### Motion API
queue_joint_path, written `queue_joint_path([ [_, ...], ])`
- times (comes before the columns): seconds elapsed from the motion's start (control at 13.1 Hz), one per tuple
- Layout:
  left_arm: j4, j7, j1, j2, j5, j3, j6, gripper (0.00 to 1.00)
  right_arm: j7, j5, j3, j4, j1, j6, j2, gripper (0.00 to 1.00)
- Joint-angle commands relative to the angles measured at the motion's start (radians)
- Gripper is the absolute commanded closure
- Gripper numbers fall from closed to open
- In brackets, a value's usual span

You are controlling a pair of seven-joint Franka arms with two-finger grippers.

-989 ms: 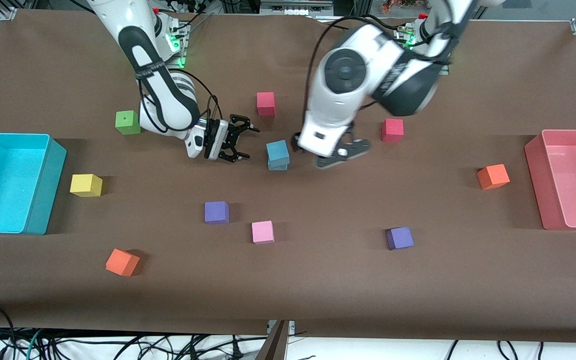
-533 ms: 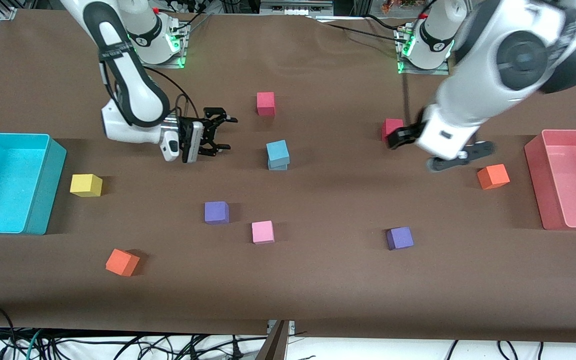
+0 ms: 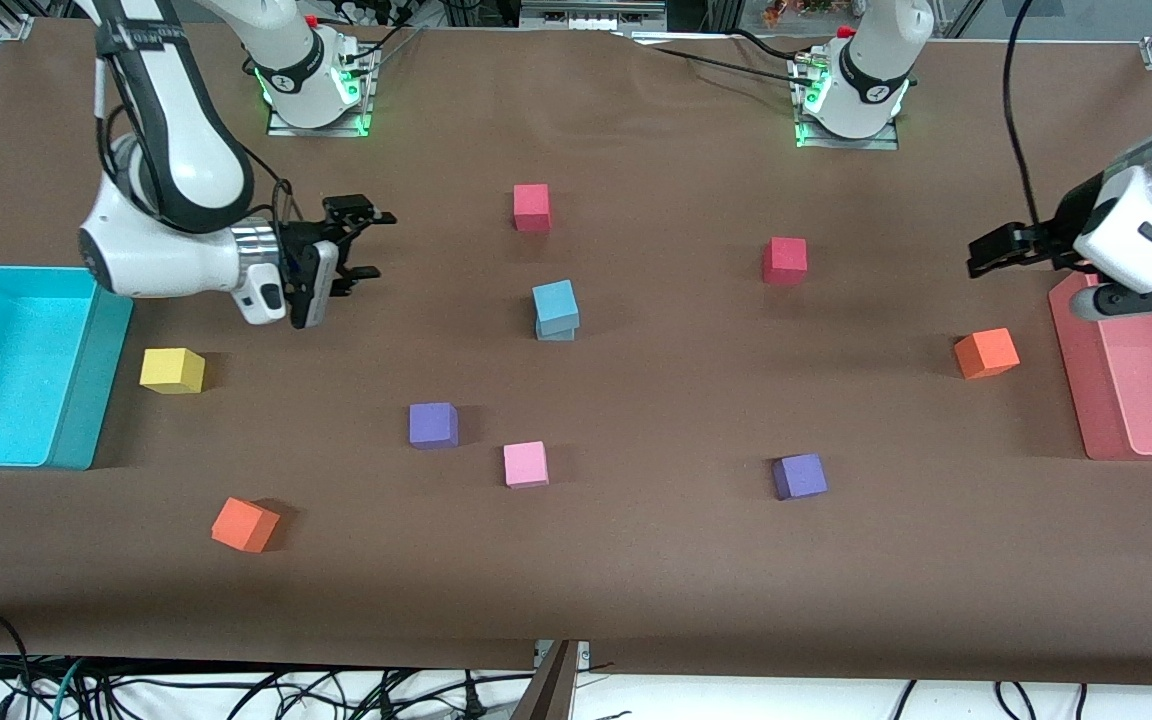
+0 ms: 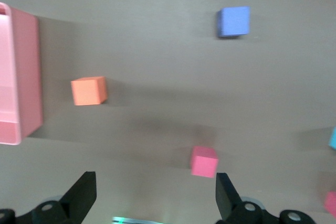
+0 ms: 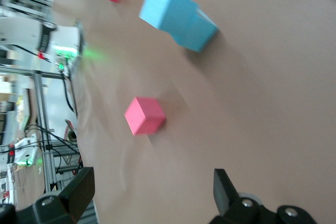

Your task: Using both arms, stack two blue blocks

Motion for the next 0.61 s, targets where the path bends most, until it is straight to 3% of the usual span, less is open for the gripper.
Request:
queue_joint_path([
  [0.0,-0.140,0.056,0.024,-0.111,0.033,-0.005,0.046,0.00,0.285,-0.232,0.002,0.121,-0.024,-0.097,-0.038,0.00],
  [0.15,-0.196,0.057,0.033,-0.151,0.033,-0.006,0.075,0.00,0.442,-0.429,0.005,0.254,-0.035,-0.144,-0.040,0.00],
  [0.38,-0.207,0.057,0.033,-0.159,0.033,-0.006,0.086,0.00,0.761,-0.576,0.008,0.366,-0.042,-0.136,-0.046,0.00],
  [0.53,-0.207,0.057,0.033,-0.159,0.033,-0.006,0.086,0.00,0.955,-0.708,0.048,0.427,-0.064,-0.135,-0.058,0.00],
])
